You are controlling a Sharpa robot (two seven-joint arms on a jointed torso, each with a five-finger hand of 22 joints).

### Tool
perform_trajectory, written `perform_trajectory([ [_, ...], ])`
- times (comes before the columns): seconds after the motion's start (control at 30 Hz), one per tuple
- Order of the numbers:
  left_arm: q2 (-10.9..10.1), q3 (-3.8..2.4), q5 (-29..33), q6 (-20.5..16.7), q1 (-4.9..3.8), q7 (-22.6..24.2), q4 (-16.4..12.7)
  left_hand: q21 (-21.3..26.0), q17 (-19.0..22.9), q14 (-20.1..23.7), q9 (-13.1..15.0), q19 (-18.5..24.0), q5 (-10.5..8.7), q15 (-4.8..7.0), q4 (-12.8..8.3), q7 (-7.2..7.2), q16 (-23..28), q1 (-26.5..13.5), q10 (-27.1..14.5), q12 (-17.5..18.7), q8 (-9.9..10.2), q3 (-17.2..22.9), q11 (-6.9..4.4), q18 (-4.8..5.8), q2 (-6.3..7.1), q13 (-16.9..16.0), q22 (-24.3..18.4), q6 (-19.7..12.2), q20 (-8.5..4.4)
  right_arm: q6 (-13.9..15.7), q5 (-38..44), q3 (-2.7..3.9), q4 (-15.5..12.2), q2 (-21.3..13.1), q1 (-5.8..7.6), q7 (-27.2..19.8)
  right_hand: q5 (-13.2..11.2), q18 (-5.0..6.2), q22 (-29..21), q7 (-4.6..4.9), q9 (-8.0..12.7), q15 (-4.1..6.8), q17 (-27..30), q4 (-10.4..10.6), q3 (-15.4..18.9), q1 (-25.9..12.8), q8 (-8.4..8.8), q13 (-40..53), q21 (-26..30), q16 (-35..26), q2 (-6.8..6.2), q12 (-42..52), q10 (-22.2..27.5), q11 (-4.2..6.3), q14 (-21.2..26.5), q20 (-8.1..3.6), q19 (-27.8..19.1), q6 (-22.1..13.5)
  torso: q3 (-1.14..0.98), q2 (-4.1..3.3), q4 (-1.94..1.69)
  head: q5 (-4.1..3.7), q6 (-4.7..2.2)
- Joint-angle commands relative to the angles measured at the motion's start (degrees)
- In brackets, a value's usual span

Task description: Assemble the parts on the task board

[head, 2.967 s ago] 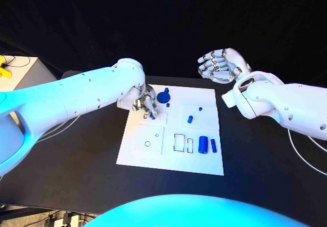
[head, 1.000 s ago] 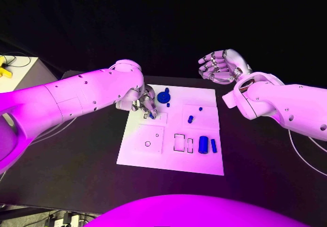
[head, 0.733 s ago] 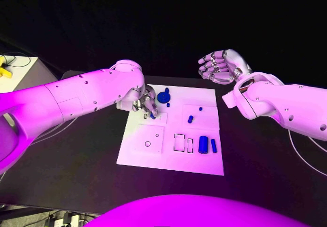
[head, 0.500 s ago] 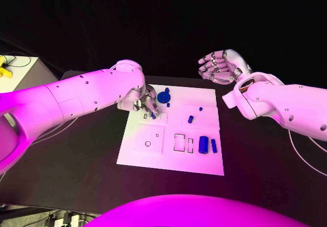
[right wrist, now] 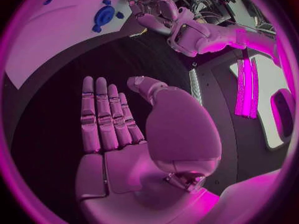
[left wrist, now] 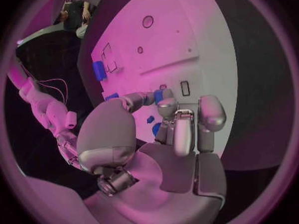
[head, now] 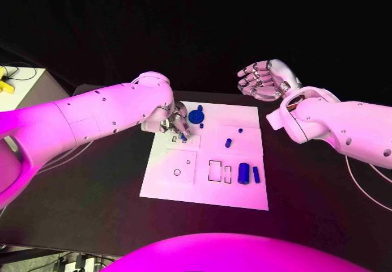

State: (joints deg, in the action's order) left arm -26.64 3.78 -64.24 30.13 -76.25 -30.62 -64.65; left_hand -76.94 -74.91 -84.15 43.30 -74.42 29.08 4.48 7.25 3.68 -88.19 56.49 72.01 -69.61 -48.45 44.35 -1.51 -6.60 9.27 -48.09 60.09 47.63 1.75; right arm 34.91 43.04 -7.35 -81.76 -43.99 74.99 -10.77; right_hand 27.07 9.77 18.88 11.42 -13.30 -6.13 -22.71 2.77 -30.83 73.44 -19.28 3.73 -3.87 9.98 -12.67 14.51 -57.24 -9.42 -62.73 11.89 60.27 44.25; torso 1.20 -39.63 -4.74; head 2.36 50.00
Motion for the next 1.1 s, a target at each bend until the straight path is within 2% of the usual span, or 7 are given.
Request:
perform_trajectory([
  [0.03, 0.07, -0.03, -0.22, 0.55, 0.0, 0.19, -0.43, -0.35, -11.42, -4.82, 0.08, -0.35, 0.1, 0.21, -11.16, -1.0, -0.13, 0.6, 0.11, -0.15, -0.26, 10.97, -0.05, 0.69, -1.18, 0.17, 0.03, 1.36, -0.01, -0.78, 0.15, 0.03, 0.05, 0.05, -0.08, -0.56, 0.21, 0.61, -0.05, 2.52, 0.07, -0.41, 0.05, -0.28, -0.07, -0.52, -0.25, -0.07, 0.18, -0.31, 0.16, -0.25, 0.0, -0.51, 0.11, 0.4, 0.02, -0.33, 0.01, 0.01, -0.05, 0.02, 0.0],
  [1.1, -0.41, 0.06, -0.81, 1.34, 0.02, 0.11, -0.32, -0.35, -11.42, -4.82, 0.08, -0.35, 0.1, 0.21, -11.16, -1.0, -0.13, 0.6, 0.11, -0.15, -0.26, 10.97, -0.05, 0.69, -1.18, 0.17, 0.03, 1.36, -0.01, -0.96, 0.15, 0.03, 0.15, 0.15, -0.22, -0.52, 0.22, 0.61, -0.15, 2.52, 0.08, -0.42, 0.09, -0.31, -0.07, -0.54, -0.26, -0.07, 0.18, -0.36, 0.17, -0.25, 0.0, -0.51, 0.1, 0.41, 0.01, -0.34, -0.04, -0.02, 0.05, 0.2, 0.0],
])
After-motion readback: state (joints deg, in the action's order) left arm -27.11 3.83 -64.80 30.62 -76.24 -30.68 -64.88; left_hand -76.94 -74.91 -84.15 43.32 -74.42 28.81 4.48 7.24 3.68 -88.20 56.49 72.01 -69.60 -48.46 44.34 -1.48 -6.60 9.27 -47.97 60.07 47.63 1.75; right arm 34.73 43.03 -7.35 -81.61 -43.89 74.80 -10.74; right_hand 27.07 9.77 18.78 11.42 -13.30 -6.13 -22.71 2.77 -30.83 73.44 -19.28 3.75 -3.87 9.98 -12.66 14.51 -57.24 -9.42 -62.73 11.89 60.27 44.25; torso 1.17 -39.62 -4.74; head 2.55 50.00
